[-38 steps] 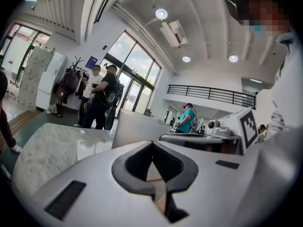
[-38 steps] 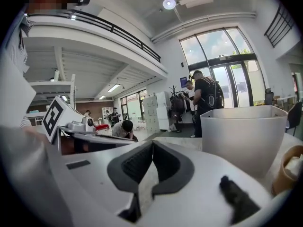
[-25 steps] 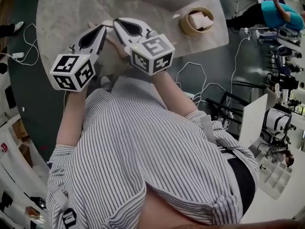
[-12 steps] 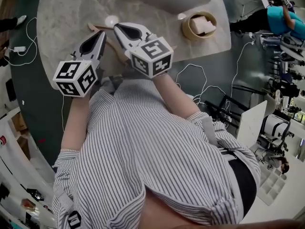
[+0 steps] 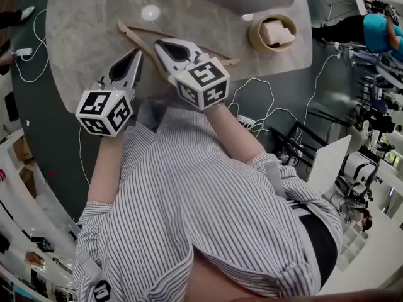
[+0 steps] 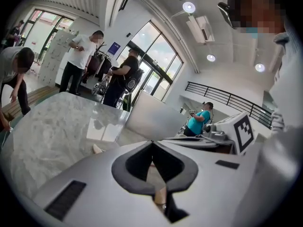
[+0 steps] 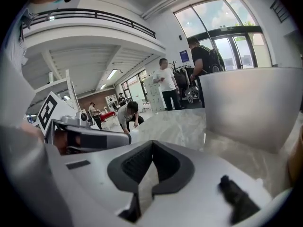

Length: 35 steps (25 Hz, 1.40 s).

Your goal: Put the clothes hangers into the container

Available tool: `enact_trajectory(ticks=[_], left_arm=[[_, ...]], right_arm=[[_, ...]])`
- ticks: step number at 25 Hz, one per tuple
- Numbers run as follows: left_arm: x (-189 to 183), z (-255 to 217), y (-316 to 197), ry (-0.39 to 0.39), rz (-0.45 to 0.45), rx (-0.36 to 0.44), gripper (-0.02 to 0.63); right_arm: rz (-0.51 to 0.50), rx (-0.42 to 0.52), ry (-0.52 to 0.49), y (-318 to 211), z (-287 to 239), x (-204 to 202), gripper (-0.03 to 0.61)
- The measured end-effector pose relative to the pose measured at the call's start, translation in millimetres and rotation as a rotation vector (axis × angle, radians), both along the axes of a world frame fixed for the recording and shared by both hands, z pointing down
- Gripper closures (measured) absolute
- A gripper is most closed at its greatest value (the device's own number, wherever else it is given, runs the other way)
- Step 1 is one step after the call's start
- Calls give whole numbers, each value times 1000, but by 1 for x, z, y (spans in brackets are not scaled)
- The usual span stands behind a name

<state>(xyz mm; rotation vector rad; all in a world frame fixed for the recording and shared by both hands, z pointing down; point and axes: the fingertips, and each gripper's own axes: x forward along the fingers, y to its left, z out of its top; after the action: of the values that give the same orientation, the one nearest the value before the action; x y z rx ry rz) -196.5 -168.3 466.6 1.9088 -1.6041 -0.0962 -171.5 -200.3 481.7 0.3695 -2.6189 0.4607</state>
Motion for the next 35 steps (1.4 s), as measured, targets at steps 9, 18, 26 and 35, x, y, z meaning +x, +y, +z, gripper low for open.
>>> enact_trajectory(ticks=[9, 18, 26, 35], left_arm=[[-2, 31, 5, 28, 12, -65, 603], [-16, 60, 17, 78, -12, -117, 603], [-26, 94, 26, 76, -35, -209, 603], [-29, 108, 29, 112, -53, -235, 603]], right_arm=[[-9, -74, 44, -5, 29, -2, 563], [-154, -82, 163, 10, 69, -10, 561], [-201, -50, 257, 1, 95, -30, 477], [-266, -24, 343, -6, 126, -55, 443]])
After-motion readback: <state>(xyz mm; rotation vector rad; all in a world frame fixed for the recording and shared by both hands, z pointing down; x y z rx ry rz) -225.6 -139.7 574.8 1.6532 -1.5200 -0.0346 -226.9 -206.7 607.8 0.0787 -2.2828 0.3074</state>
